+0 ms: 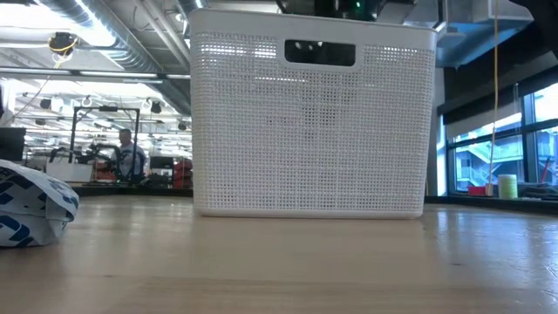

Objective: Pick & place medical supplies in basket/bin
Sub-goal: Put the mailer bag into the white bin

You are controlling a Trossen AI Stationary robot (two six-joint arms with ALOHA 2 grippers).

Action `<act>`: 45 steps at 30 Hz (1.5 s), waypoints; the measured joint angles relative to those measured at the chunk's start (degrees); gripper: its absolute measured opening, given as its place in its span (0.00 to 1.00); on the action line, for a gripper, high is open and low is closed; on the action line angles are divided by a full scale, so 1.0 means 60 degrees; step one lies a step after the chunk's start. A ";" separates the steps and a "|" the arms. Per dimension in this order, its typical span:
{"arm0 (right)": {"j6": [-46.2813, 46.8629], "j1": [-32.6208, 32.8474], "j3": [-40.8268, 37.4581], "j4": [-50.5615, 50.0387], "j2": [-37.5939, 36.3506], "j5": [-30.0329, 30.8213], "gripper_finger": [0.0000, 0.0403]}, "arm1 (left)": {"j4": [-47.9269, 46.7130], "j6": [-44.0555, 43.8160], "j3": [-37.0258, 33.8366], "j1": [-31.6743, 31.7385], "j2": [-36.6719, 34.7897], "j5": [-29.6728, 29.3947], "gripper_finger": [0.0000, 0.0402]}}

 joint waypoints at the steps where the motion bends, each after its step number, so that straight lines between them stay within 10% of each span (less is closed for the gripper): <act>1: 0.0156 -0.0002 0.0264 -0.0086 -0.0007 0.0080 0.84 | -0.0021 0.0000 0.0000 0.0000 0.0000 0.0001 0.32; 12: 0.2587 -0.0028 0.2806 -0.0988 -0.1200 0.0103 0.84 | -0.2167 -0.1792 0.0004 -0.0134 -0.0157 0.0516 0.32; 30: 0.6388 0.0702 -0.3736 0.1842 -0.8986 0.2261 0.84 | -0.4315 -0.5862 -0.0004 -0.1182 0.1147 0.4996 0.39; 45: 0.8174 0.2355 -0.6258 0.2707 -1.1092 0.2266 0.84 | -0.3148 -0.9325 -0.1545 -0.2713 0.3656 0.7104 0.01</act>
